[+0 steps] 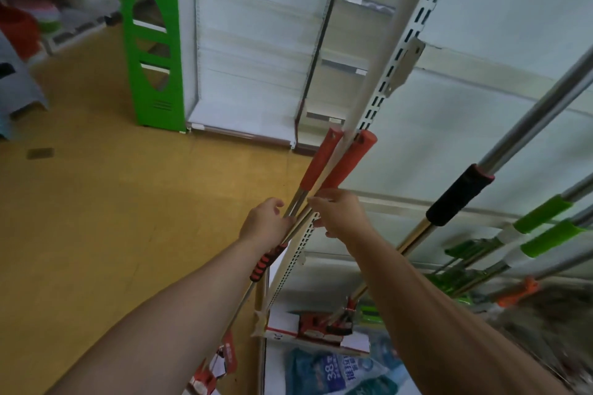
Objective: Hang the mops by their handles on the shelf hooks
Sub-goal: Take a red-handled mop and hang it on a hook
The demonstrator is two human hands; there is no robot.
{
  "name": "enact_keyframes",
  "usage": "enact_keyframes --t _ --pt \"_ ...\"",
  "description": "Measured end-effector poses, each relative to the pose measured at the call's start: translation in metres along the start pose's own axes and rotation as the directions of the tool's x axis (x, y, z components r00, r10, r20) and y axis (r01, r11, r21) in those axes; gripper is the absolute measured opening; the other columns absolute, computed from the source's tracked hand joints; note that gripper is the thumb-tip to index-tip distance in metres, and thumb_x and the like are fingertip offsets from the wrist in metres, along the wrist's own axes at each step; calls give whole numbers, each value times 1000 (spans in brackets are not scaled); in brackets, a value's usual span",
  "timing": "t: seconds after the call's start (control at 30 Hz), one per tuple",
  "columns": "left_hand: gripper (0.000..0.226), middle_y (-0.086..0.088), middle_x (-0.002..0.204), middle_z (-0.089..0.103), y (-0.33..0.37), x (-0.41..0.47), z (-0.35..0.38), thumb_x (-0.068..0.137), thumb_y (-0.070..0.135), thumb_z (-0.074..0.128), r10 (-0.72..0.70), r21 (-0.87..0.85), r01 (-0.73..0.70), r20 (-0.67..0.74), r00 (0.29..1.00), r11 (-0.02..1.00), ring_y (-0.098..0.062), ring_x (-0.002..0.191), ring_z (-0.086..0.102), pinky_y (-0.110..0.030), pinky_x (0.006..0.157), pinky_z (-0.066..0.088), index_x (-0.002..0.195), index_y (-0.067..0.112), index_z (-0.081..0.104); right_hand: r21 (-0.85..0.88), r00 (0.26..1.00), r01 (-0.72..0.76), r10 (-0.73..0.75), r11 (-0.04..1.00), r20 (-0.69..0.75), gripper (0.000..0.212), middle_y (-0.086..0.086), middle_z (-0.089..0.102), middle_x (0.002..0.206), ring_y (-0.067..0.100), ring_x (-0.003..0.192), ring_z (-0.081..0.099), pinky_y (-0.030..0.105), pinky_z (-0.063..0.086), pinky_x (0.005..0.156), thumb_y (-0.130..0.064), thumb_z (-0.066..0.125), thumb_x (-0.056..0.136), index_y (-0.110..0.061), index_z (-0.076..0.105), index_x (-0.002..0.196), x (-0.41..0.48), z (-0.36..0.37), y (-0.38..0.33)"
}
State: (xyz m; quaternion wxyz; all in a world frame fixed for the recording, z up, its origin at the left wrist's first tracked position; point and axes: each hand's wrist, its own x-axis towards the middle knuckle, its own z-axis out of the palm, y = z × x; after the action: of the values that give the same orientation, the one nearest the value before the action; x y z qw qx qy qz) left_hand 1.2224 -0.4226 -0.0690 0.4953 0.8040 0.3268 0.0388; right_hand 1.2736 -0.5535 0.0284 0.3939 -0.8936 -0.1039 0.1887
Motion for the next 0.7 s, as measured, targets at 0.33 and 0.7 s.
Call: enact_keyframes --t 0.33,0.7 --pt "39 -2 122 69 5 28 12 94 43 66 13 -12 -11 128 992 1000 -22 97 63 -30 70 47 127 24 58 -16 999 -6 5 1000 -51 40 7 76 112 24 91 78 38 60 70 -33 68 95 -15 70 130 17 -3 -2" --pt "15 12 97 67 -23 -2 -6 94 41 66 76 -89 -70 59 995 994 -8 84 65 -27 67 47 107 32 65 53 996 88 -86 995 -38 40 -10 77 91 17 84 75 38 65 77 -41 75 90 -27 70 128 8 24 -16"
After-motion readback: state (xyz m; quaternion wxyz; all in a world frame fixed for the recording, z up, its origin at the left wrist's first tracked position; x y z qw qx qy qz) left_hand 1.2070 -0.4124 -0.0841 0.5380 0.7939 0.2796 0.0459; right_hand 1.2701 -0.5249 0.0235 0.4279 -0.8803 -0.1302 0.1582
